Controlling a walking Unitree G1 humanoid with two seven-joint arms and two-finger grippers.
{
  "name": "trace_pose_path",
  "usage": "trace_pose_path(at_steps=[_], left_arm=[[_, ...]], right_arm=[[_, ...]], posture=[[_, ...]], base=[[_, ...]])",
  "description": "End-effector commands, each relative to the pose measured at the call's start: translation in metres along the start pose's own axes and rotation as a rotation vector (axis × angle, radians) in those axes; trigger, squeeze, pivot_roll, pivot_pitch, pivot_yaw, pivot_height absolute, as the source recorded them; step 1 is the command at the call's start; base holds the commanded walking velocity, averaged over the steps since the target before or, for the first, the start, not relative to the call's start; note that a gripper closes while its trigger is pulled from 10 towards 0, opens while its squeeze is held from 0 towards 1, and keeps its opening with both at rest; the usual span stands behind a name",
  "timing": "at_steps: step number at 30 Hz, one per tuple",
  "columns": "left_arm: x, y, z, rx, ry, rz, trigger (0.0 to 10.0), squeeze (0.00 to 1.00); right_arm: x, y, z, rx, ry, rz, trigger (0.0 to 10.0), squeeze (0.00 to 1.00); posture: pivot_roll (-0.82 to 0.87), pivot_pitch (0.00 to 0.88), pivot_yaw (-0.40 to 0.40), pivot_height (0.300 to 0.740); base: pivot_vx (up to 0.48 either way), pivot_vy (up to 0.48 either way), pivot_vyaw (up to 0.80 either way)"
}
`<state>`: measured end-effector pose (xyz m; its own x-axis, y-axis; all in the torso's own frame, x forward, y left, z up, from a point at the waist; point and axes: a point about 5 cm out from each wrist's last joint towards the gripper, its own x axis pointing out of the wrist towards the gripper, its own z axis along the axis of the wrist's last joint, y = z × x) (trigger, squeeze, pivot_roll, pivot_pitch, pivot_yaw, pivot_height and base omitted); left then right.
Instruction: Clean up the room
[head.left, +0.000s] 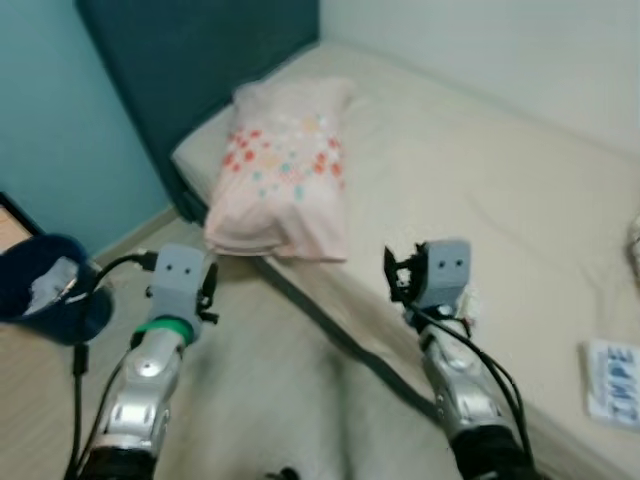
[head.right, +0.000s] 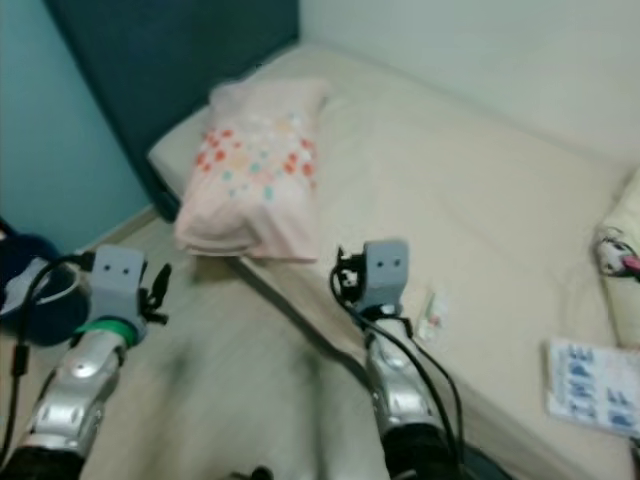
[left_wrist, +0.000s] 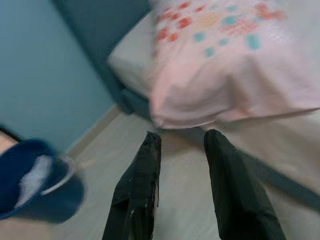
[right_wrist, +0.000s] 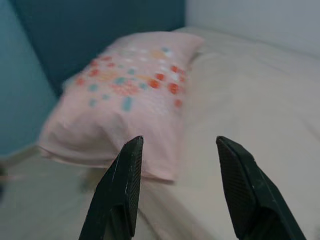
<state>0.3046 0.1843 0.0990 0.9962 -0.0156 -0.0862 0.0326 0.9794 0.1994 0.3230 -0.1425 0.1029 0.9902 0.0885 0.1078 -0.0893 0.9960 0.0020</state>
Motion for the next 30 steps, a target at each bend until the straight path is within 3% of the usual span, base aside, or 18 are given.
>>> trace_pose_path(at_steps=[1, 28, 30], left_arm=[[-0.0011, -0.0037, -0.0047, -0.007, 0.025, -0.007, 10.0, 0.0], [0.0025, -0.0026, 0.0024, 0.031, -0.007, -0.001, 10.0, 0.0], [0.0034, -0.0019, 0.0012, 0.052, -0.002, 0.006, 10.0, 0.0]], right_arm=[[-0.0042, -0.0016, -0.0088, 0.01, 0.032, -0.006, 10.0, 0.0], [-0.0014, 0.0029, -0.0094, 0.02, 0.029, 0.014, 10.0, 0.0], [-0.0015, 0.0035, -0.0092, 0.019, 0.026, 0.019, 10.0, 0.0]], posture=[[0.01, 0.054, 0.082, 0.74], [0.02, 0.039, 0.09, 0.74], [0.02, 0.033, 0.091, 0.74]], base=[[0.0, 0.0, 0.77], [0.0, 0.0, 0.77], [0.465, 0.0, 0.51]])
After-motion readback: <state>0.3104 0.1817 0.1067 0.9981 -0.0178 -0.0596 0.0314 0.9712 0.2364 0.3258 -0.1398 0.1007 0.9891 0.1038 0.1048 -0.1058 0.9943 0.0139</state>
